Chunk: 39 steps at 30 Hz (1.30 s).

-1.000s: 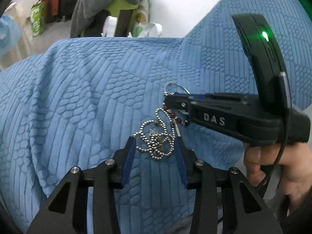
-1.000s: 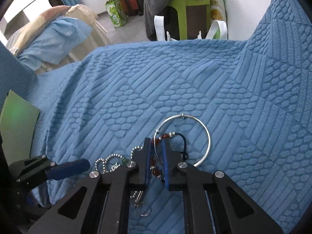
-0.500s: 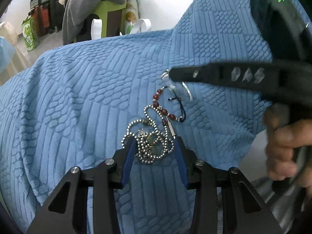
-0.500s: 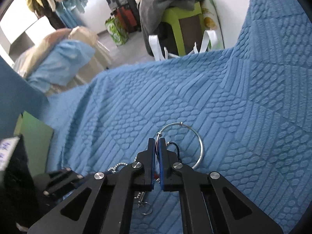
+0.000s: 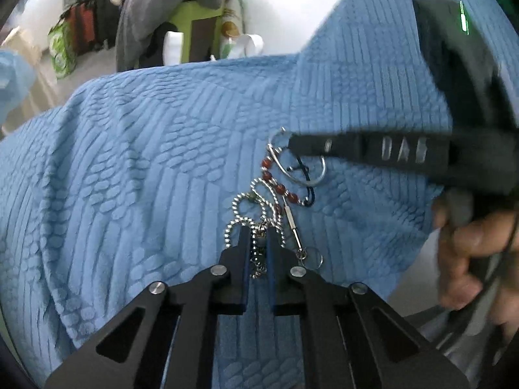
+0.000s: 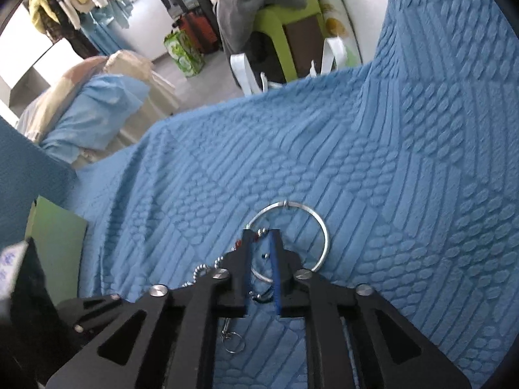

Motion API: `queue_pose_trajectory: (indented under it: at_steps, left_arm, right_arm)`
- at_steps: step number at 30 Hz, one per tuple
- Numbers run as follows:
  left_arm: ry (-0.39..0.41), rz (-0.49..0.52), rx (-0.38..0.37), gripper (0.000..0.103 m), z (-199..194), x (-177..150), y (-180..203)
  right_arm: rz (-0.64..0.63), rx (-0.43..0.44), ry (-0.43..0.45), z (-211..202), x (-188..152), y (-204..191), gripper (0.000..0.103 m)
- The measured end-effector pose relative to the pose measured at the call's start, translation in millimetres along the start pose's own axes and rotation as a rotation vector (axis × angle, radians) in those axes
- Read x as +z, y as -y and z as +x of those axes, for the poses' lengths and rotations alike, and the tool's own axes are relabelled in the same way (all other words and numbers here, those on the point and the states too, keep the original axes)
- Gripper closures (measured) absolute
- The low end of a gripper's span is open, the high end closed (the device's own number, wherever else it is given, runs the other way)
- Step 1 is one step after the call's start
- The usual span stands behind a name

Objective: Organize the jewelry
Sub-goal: 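Grasp the silver ball-chain keyring with the left gripper while the right grasps a small silver hook, then lift and carry the ball-chain keyring and silver hook over the green box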

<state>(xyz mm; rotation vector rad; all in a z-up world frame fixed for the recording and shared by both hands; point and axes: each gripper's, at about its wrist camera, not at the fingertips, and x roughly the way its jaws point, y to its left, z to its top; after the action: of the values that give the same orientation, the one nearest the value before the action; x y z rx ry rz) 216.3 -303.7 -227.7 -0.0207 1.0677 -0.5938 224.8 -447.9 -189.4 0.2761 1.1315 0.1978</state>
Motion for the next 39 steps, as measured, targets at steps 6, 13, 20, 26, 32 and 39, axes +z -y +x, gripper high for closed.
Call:
queue_pose_trajectory:
  at_steps: [6, 13, 20, 26, 32, 39]
  left_arm:
    - [0.041, -0.084, -0.028, 0.095, -21.3, 8.2, -21.0]
    - [0.086, -0.113, -0.041, 0.095, -43.2, 16.7, -31.7]
    - [0.126, -0.113, -0.050, 0.095, -69.4, 25.4, -36.5]
    - [0.160, -0.093, -0.053, 0.095, -96.5, 33.3, -40.3]
    - [0.208, -0.094, -0.047, 0.095, -127.4, 41.5, -46.3]
    - [0.234, -0.067, -0.020, 0.095, -165.1, 52.3, -47.9]
  right_arm:
    - [-0.070, -0.043, -0.043, 15.0, -2.9, -12.9, 0.087]
    - [-0.177, -0.122, -0.028, 24.5, -3.9, -32.6, 0.089]
    - [-0.174, -0.100, 0.054, 4.3, -0.1, -44.3, 0.102]
    - [-0.143, -0.107, 0.098, -14.7, 0.1, -47.5, 0.102]
    - [-0.152, -0.133, 0.166, -39.1, 4.5, -60.2, 0.102]
    - [-0.162, -0.133, 0.216, -70.4, 7.6, -84.9, 0.102]
